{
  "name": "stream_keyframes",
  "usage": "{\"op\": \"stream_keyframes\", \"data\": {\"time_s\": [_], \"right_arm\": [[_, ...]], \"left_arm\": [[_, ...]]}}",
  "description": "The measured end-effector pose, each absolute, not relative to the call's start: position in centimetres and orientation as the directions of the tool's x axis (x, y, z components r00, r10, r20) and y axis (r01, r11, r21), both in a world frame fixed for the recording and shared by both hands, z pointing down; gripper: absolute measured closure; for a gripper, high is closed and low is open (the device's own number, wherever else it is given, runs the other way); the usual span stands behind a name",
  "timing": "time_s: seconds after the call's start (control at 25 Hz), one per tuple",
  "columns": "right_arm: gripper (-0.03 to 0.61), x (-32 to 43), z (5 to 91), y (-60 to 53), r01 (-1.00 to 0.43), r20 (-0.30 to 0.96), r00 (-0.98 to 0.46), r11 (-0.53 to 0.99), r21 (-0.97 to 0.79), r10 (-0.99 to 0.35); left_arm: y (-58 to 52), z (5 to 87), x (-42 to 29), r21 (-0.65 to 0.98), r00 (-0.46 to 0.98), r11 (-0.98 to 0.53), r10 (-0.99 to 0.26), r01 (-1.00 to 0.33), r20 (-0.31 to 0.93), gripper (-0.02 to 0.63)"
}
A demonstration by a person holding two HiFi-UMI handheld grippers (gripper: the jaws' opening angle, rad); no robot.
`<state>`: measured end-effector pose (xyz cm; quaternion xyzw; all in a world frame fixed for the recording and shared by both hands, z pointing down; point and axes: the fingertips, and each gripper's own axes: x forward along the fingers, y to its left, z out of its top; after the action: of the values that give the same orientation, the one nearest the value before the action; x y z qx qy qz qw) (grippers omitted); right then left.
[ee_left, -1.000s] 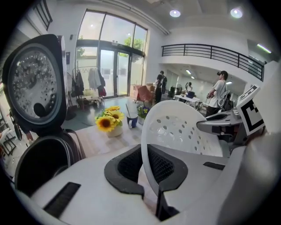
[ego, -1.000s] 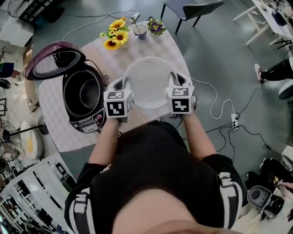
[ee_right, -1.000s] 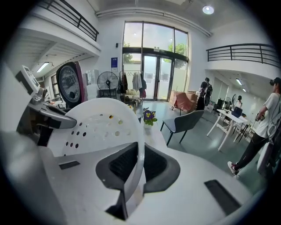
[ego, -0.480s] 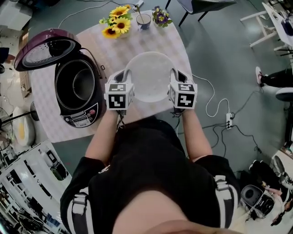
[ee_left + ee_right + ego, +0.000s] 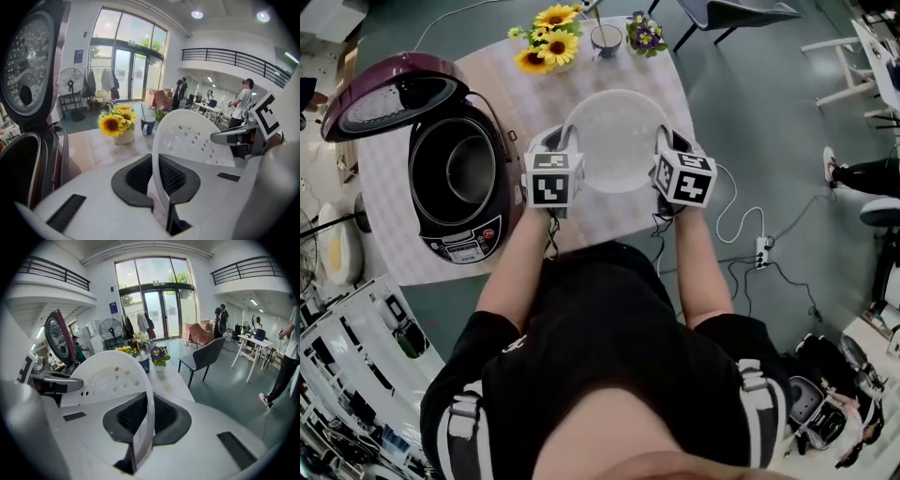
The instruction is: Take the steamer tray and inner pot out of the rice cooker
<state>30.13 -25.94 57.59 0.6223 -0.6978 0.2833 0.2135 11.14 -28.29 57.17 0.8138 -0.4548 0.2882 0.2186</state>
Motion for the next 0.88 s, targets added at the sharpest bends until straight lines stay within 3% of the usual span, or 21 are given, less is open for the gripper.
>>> {"op": "stream_keyframes", "data": {"time_s": [0.88], "right_arm": [[0.558, 28.2, 66.1, -37.1, -0.985, 0.748, -0.169, 0.085, -0.149, -0.642]], "left_arm": [[-38.6, 66.0, 9.0, 0.256, 0.401, -0.321, -0.56, -0.912, 0.725, 0.594]]}}
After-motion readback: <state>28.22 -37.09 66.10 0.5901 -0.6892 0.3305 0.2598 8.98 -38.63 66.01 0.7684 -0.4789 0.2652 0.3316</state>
